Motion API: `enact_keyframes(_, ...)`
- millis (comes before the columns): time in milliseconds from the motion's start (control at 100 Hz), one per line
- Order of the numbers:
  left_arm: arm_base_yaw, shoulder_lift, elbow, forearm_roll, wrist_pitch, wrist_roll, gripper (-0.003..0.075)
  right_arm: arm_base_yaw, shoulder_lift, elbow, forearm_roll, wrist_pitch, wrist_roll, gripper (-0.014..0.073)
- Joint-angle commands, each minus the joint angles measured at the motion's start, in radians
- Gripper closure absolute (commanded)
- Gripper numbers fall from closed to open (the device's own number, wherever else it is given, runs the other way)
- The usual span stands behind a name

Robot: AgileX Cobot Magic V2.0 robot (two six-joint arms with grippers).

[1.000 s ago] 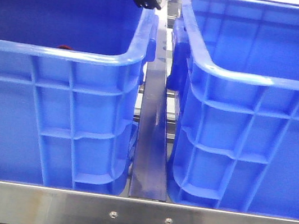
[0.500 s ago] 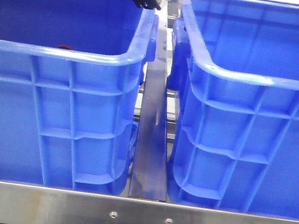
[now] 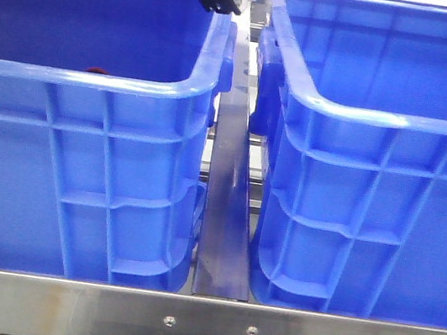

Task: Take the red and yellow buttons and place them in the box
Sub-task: 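Grasp the yellow button with the right gripper and open the left gripper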

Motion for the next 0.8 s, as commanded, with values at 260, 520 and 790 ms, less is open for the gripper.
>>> enact_keyframes(260, -0.004, -0.028, -0.029, -0.009, -0.066, -0.009, 0.0699, -0.001, -0.028, -0.035, 0.074, 0.001, -0.013, 0.0243)
enact_keyframes(520, -0.004, -0.028, -0.029, -0.009, -0.069, -0.009, 0.0629, -0.001, -0.028, -0.035, 0.080, 0.001, -0.013, 0.0243)
enact_keyframes(790, -0.004, -0.028, -0.029, -0.009, -0.073, -0.009, 0.0231, -0.001, -0.028, -0.035, 0.092, -0.025, -0.013, 0.0243)
